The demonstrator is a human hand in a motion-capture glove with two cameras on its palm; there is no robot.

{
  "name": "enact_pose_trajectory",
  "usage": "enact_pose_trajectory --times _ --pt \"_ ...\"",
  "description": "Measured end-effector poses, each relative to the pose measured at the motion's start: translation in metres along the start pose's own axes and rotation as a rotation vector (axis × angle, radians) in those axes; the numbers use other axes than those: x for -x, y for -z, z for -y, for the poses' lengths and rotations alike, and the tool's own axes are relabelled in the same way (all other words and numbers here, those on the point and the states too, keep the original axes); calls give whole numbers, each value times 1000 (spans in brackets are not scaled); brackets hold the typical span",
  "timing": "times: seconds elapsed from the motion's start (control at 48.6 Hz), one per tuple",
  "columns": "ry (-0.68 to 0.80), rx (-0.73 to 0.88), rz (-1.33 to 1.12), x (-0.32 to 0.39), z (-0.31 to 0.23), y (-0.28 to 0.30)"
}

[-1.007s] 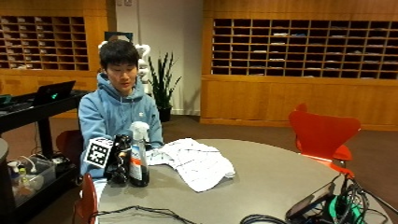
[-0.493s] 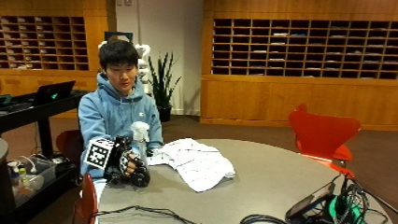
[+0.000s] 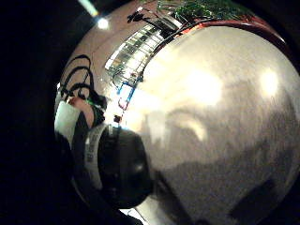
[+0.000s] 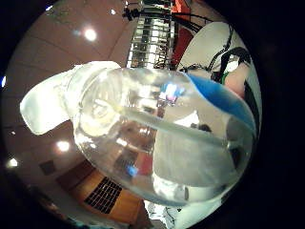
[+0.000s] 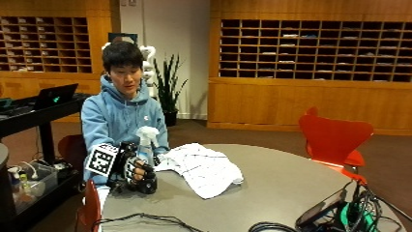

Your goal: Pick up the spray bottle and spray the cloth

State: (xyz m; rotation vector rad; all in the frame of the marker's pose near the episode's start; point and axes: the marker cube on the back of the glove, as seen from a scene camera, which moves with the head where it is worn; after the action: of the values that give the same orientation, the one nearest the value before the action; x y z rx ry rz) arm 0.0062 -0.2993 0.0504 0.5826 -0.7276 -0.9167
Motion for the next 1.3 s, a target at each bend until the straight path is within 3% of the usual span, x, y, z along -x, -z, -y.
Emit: enact_pose_trajectory --times 0.082,0.288,0.391,0.514,0.699,1.295 --pt "-158 -145 -24 10 28 -12" --pt "-152 111 -171 31 48 -20" --pt "1 125 -241 42 67 -32" --pt "18 493 -422 73 54 -34" --pt "168 727 -759 122 70 -49" --pt "374 941 -1528 222 65 -92"
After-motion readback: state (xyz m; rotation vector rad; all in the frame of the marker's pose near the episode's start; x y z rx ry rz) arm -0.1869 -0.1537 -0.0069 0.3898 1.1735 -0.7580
